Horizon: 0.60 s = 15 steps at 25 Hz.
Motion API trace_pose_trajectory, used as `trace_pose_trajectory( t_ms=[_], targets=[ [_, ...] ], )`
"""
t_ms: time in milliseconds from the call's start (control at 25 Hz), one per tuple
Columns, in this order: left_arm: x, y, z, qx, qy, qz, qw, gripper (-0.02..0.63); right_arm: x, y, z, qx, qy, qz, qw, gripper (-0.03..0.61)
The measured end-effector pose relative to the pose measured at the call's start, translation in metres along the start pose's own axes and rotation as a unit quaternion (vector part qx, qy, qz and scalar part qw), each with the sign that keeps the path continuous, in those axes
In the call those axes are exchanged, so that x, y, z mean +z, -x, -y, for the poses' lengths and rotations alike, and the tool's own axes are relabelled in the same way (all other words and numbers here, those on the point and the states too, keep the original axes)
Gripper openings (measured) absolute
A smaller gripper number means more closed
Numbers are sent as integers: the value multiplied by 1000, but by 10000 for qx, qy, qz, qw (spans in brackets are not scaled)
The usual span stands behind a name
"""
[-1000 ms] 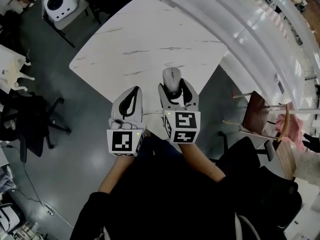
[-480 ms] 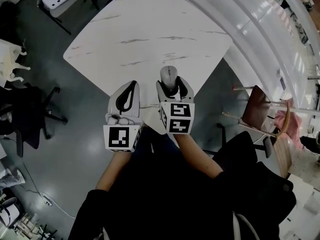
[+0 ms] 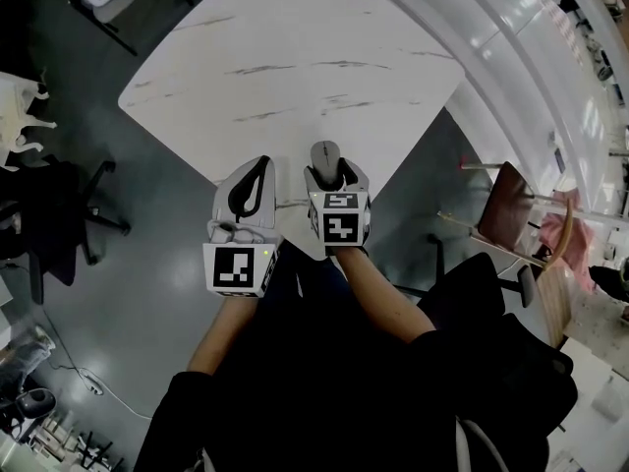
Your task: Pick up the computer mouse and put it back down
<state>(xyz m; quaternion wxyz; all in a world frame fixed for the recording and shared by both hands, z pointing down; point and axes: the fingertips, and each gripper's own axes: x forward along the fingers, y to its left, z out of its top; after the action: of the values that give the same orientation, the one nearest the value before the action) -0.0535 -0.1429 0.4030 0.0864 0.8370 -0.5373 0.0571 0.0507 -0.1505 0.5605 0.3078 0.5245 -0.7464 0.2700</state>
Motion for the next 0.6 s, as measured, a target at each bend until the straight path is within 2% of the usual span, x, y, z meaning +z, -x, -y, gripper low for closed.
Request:
trace_pose_trajectory(
  t_ms=[280,600],
  targets=[
    [-6,-1,1,9,50,-55,10000,8,-38,-19,0,123,-101,-685,9975,258],
    [-11,0,2,7,73,-84,9999,7,-58,-28,-4,252,19,-1004,9946,258]
  ],
)
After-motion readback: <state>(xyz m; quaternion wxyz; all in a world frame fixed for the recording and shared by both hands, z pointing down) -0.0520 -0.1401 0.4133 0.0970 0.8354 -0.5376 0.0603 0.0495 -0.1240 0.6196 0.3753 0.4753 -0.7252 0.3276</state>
